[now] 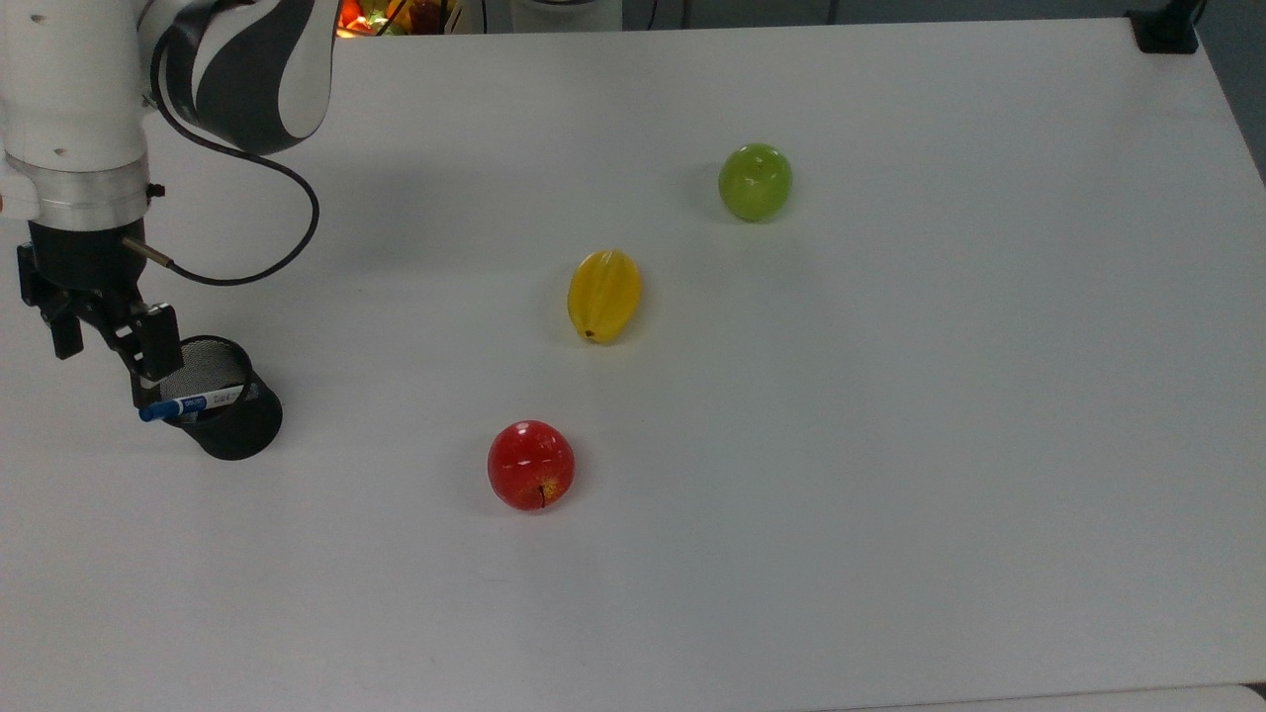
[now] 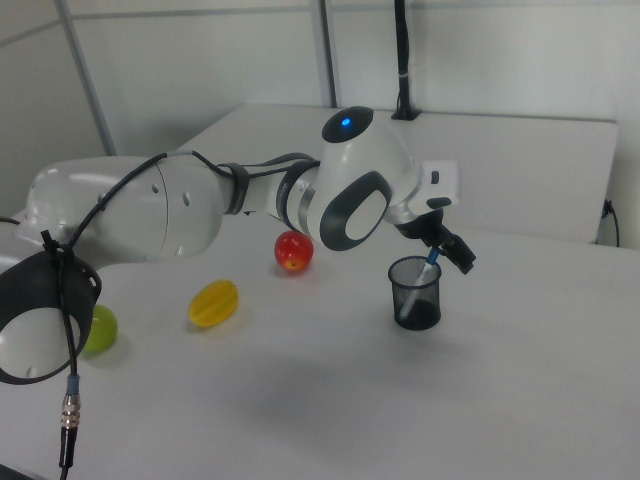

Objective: Take marker pen
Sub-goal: 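Lower the gripper into the cup and close on the marker, then lift the marker straight up out of the pen cup, then carry the marker toward the yellow starfruit and lower it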

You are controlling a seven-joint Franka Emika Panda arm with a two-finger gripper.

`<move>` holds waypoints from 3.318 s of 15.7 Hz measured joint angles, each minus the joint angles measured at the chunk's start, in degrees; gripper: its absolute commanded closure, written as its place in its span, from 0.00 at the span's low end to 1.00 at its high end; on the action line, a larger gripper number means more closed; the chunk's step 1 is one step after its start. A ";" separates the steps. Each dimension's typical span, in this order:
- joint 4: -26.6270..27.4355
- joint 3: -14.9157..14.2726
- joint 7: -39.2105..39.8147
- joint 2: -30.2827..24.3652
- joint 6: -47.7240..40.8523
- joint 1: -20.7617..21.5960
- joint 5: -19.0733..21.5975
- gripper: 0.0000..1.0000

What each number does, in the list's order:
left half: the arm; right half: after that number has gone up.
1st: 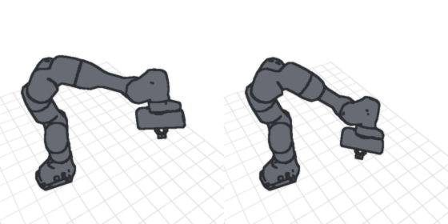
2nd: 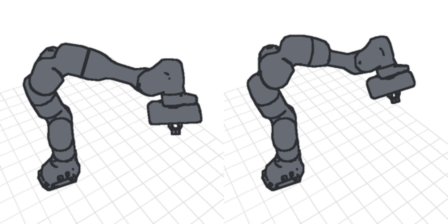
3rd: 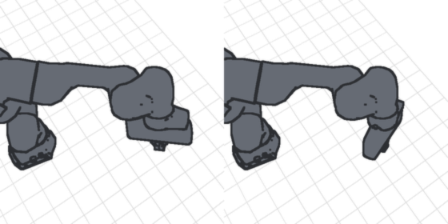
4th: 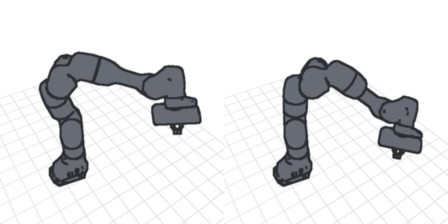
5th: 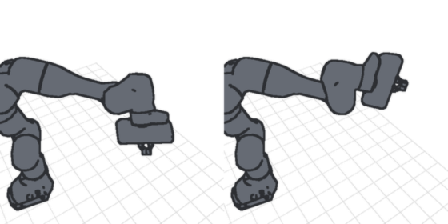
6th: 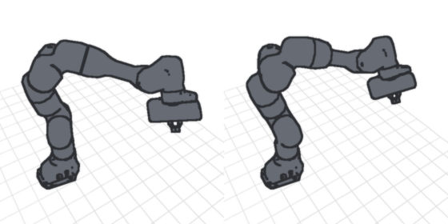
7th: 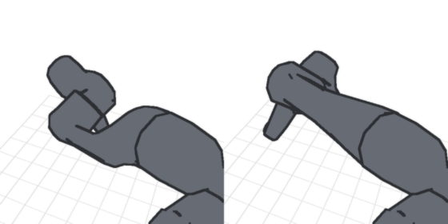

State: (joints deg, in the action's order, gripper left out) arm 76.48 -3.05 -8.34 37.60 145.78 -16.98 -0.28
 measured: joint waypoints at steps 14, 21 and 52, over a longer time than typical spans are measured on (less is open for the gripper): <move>-1.42 0.00 -1.76 1.43 0.02 1.72 -0.03 0.65; -1.47 0.00 -1.88 1.43 0.02 1.74 -0.04 1.00; 14.40 -0.48 -1.87 -22.81 -10.30 6.28 5.58 0.99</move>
State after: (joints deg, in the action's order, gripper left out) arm 90.87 -3.53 -10.21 14.79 135.48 -10.70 5.31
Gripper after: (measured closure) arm 0.811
